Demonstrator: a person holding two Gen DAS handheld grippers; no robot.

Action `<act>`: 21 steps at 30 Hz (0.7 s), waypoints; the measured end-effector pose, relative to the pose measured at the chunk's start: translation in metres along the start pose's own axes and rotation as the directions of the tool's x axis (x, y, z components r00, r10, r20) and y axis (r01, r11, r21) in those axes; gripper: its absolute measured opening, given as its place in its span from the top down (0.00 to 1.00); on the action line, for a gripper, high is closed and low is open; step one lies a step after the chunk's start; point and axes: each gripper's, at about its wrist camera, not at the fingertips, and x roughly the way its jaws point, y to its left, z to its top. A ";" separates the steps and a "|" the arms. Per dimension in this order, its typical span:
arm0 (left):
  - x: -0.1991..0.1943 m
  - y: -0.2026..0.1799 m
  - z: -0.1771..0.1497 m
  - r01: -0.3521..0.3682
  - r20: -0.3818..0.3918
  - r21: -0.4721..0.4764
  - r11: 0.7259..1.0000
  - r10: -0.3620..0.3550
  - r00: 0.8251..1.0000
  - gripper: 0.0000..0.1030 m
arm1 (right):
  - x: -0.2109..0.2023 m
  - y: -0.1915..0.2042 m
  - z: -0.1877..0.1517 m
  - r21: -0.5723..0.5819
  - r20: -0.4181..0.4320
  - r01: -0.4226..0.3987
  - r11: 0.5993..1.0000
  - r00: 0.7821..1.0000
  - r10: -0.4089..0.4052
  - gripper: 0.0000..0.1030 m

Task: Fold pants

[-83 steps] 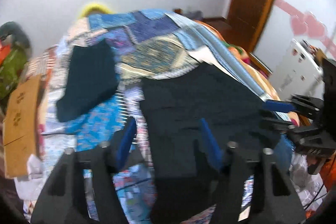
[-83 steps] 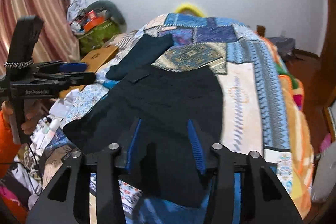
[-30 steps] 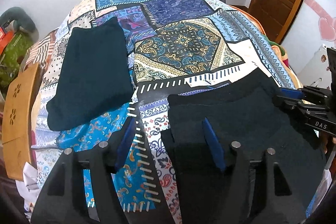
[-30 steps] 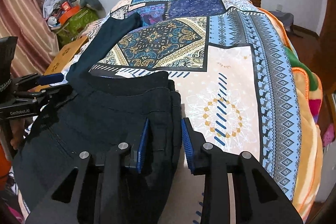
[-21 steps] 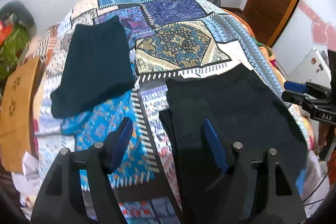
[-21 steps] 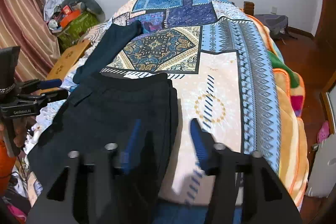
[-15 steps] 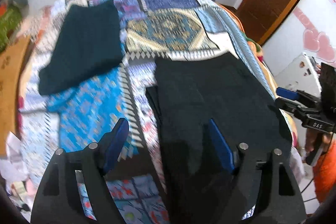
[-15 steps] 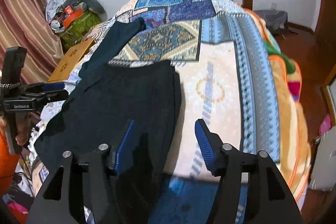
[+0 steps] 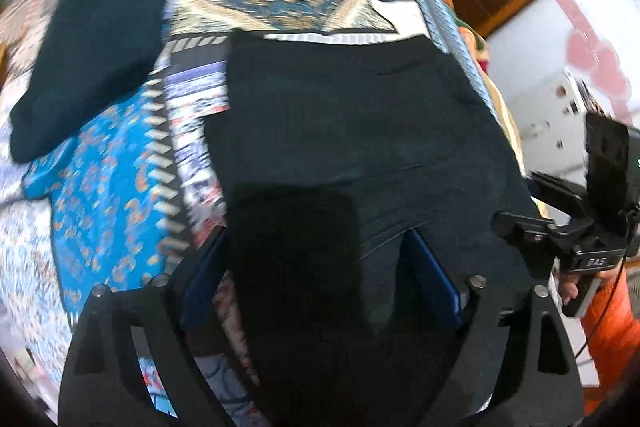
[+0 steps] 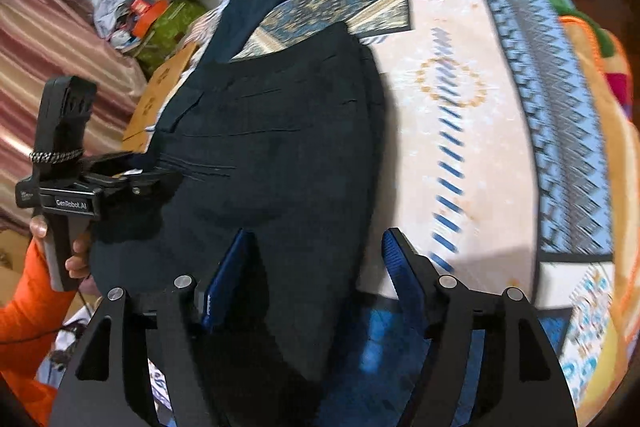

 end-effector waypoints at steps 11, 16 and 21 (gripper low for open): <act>-0.012 0.003 0.004 0.003 0.050 -0.033 0.999 -0.001 0.999 0.51 | 0.000 0.020 -0.001 -0.099 0.044 0.049 0.994 0.998 -0.045 0.69; -0.033 -0.016 -0.019 -0.065 0.131 0.042 0.997 0.059 0.990 0.62 | -0.012 0.038 -0.005 -0.167 0.087 0.095 0.981 0.993 -0.081 0.76; -0.059 -0.039 -0.038 -0.150 0.236 0.093 0.984 0.125 0.964 0.69 | -0.026 0.059 -0.008 -0.211 0.139 0.124 0.970 0.986 -0.096 0.79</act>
